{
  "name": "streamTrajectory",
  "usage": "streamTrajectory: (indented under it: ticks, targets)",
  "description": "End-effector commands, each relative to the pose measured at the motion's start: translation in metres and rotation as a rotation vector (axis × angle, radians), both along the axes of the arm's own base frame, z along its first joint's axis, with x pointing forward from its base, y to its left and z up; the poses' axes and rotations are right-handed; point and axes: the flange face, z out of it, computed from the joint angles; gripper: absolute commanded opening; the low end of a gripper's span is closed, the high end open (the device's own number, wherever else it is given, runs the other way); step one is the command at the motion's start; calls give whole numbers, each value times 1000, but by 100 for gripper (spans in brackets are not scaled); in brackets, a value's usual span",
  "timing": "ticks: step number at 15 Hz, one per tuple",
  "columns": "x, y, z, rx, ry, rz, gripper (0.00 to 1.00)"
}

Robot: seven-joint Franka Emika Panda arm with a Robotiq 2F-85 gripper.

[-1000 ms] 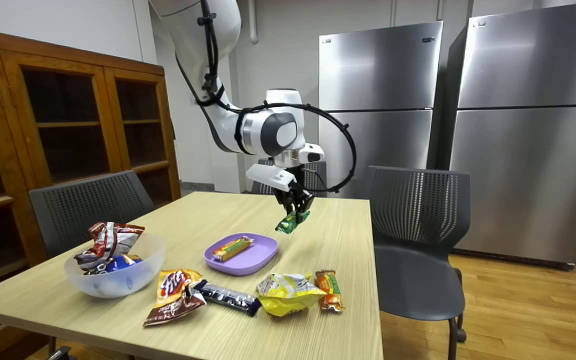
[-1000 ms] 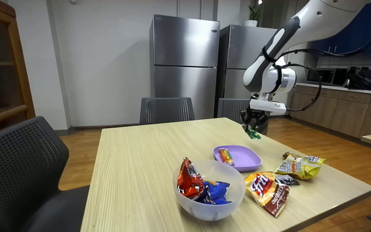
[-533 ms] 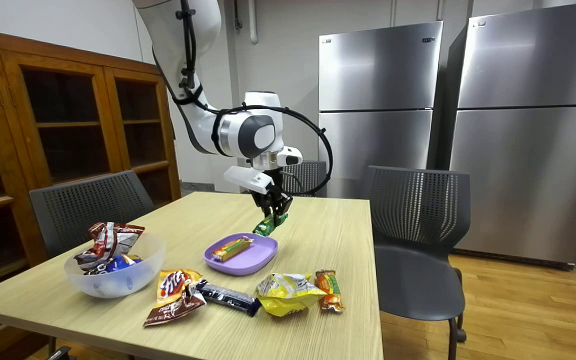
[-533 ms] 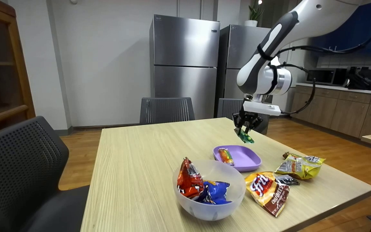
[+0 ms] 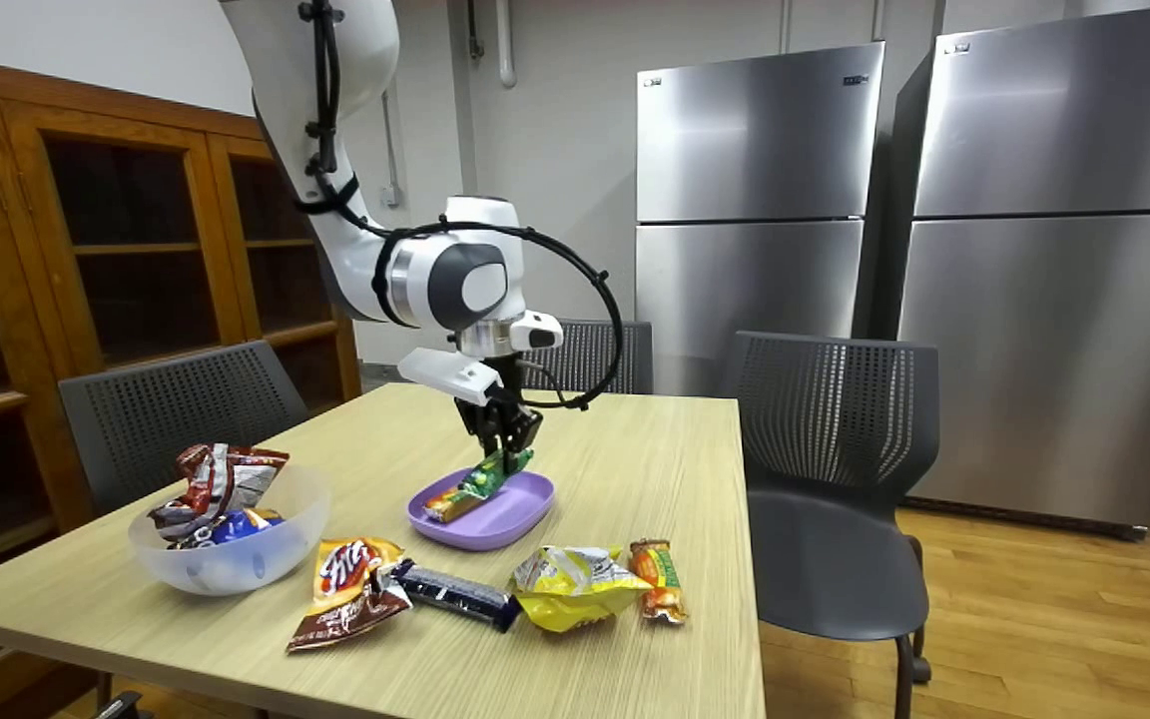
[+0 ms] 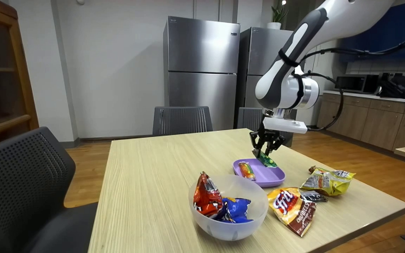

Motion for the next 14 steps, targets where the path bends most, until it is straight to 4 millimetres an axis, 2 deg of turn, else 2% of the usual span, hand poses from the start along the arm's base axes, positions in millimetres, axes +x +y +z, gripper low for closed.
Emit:
streamTrajectory:
  ticks: [1,7,14]
  targets:
    - [-18,12,5,22,16,-39,8]
    - [-19,19,-7,44,28,-118,8]
    - [-16,19,-7,56,19,-146,8]
